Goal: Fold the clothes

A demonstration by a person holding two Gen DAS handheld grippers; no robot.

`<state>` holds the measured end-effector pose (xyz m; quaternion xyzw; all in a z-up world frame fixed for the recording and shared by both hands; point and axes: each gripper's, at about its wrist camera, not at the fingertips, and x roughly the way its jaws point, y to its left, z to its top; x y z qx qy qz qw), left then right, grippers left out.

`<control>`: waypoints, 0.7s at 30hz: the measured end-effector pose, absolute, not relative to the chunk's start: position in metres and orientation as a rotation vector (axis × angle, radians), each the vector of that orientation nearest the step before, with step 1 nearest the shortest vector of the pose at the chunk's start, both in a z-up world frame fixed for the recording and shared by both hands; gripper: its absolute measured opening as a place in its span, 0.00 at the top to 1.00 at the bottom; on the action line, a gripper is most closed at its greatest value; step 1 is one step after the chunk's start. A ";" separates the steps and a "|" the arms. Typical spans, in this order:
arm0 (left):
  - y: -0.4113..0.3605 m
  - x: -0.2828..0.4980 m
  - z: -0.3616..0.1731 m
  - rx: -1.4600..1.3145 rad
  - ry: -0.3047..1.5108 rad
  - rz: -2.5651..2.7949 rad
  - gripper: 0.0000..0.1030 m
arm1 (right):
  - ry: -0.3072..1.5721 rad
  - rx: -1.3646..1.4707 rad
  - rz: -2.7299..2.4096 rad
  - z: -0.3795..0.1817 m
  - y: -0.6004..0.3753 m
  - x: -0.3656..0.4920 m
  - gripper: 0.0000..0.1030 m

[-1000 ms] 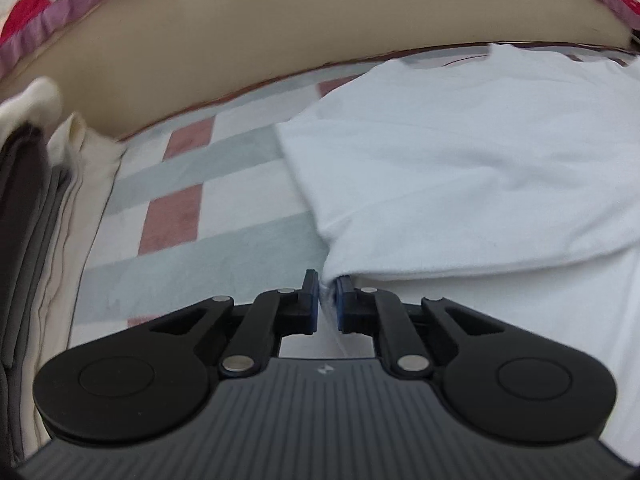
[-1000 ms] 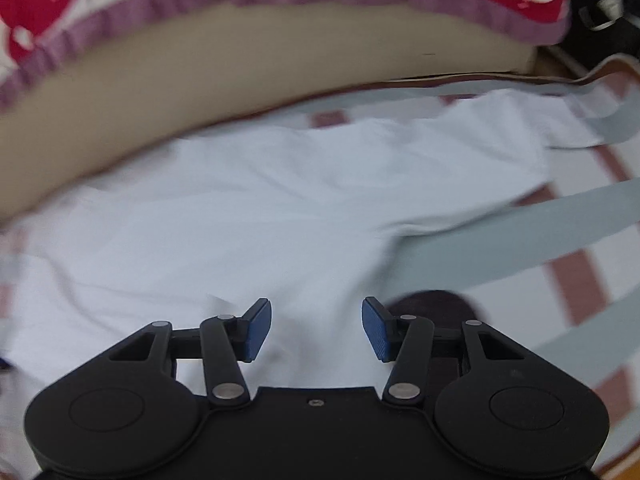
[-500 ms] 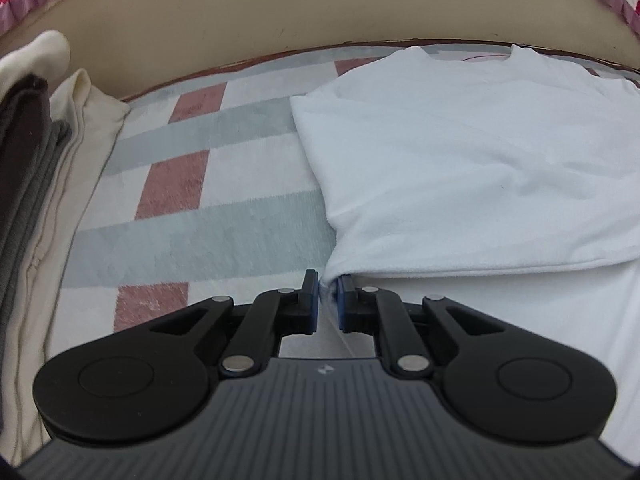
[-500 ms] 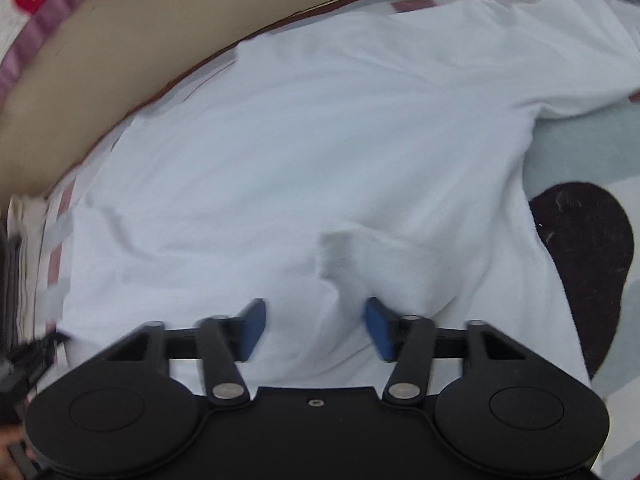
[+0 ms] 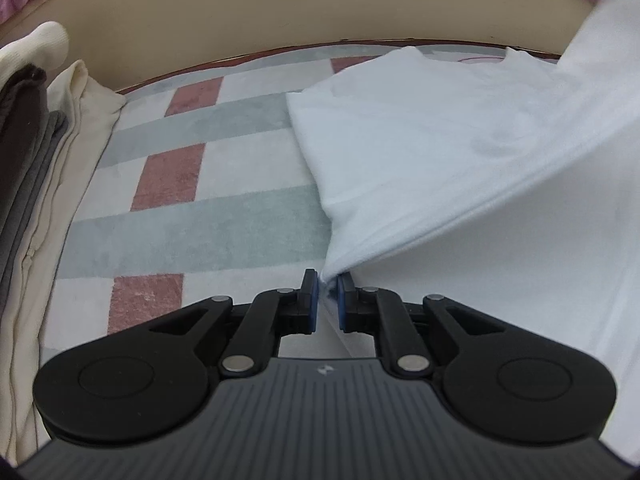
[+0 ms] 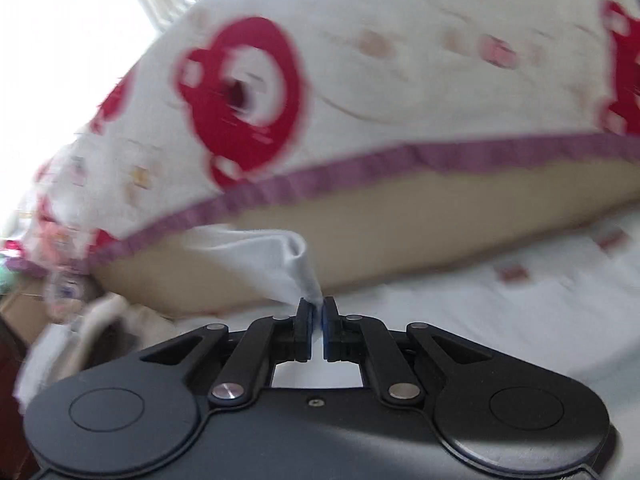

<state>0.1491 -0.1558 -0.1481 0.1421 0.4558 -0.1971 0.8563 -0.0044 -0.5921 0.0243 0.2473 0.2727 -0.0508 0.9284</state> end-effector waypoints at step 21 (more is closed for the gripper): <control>-0.141 0.148 -0.137 0.208 1.096 -0.557 0.75 | 0.839 0.153 -0.303 -0.041 -0.617 -0.031 0.57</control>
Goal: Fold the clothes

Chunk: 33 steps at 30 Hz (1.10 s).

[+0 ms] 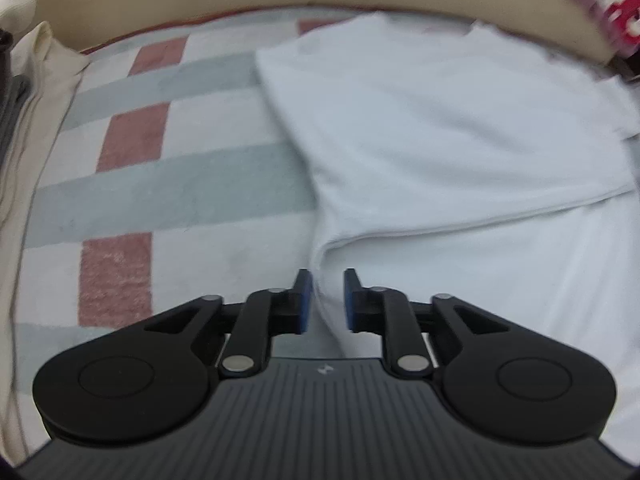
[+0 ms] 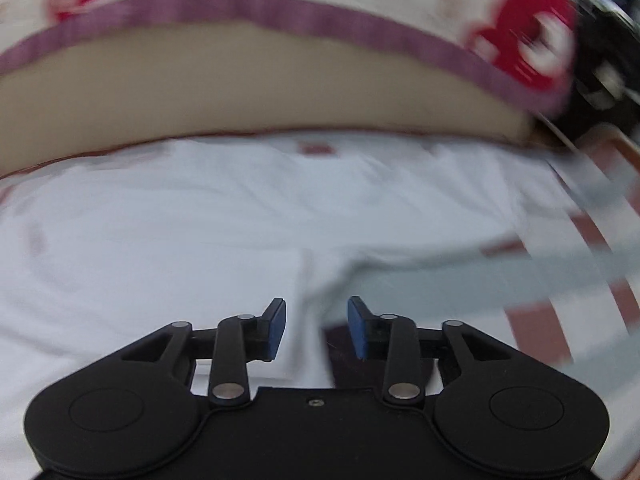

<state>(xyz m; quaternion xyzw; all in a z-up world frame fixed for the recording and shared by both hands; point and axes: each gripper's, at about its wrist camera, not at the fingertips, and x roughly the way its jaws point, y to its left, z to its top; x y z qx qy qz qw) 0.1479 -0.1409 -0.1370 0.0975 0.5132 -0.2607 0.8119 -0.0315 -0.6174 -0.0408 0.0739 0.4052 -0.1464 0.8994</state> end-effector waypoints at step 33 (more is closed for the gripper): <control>-0.258 0.282 -0.161 0.028 0.990 -0.319 0.48 | 0.586 -0.072 -0.107 -0.005 -0.615 0.006 0.92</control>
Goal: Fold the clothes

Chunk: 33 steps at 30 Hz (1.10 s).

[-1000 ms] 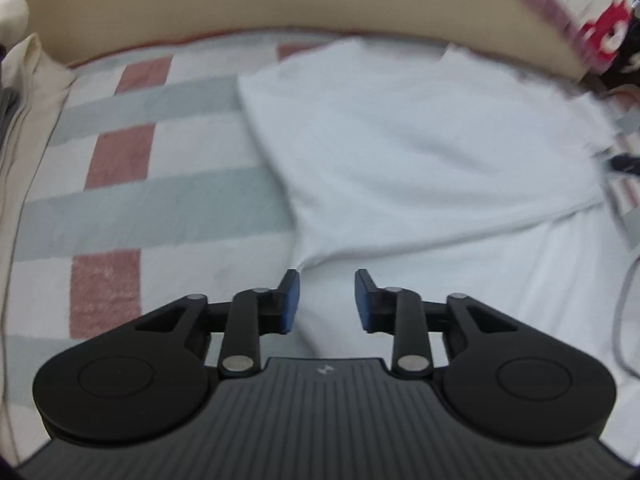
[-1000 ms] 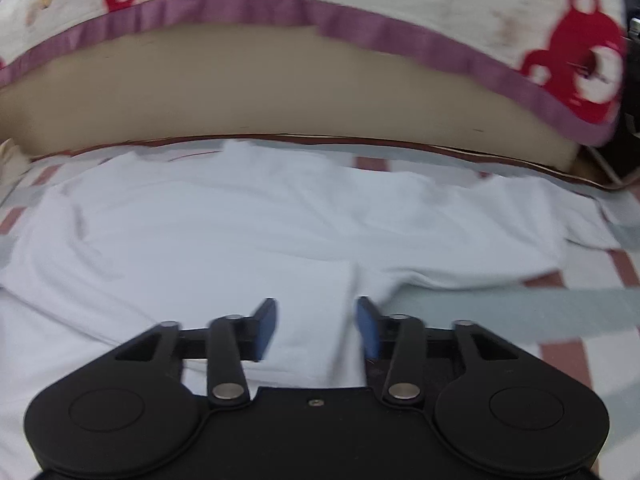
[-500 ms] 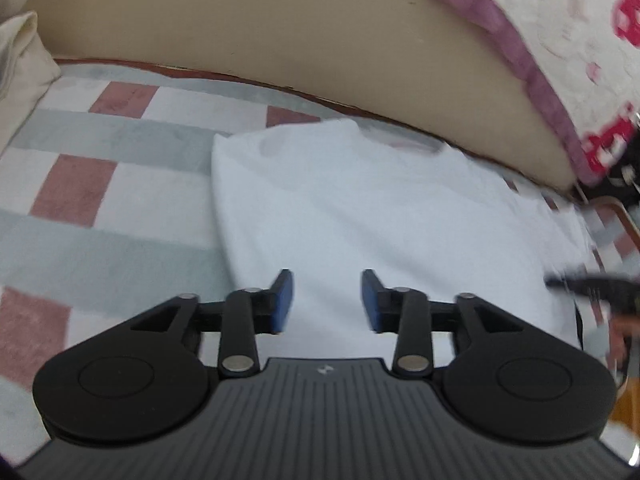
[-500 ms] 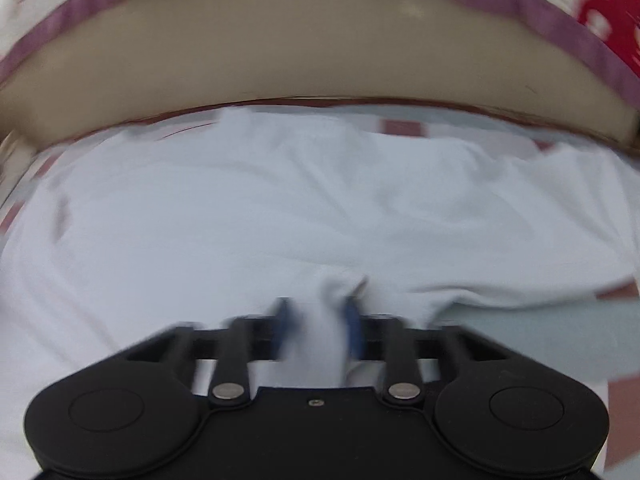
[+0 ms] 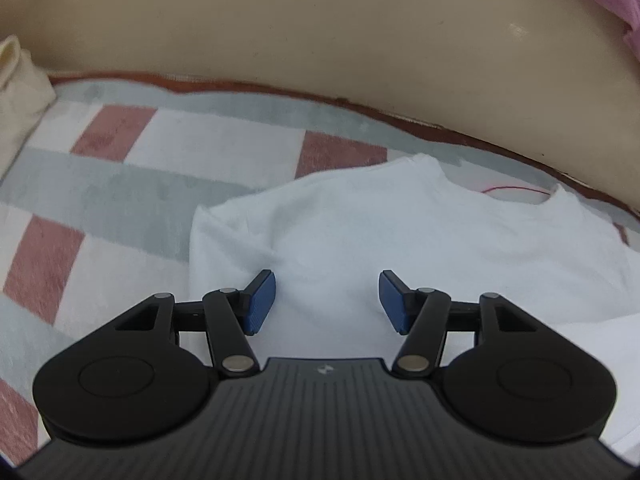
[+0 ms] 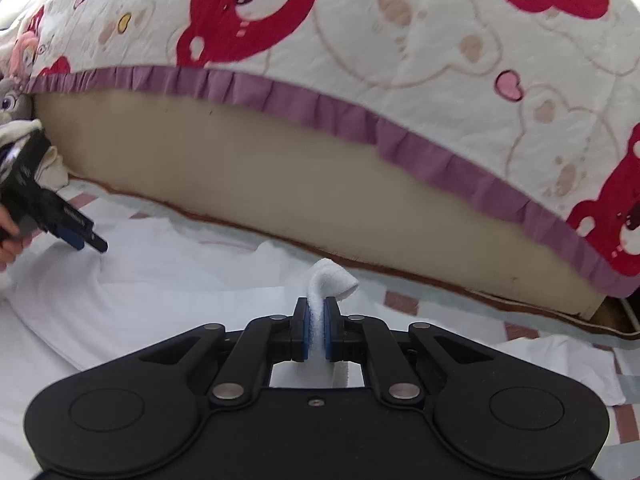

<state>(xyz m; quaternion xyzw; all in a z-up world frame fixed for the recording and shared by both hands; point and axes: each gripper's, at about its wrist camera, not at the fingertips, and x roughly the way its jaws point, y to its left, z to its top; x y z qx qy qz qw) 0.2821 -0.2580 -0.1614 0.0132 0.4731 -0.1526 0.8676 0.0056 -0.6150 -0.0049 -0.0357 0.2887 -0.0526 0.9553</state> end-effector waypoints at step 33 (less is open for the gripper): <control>-0.148 0.210 -0.153 -0.073 1.077 -0.425 0.64 | 0.742 0.439 -0.318 -0.082 -0.670 0.084 0.52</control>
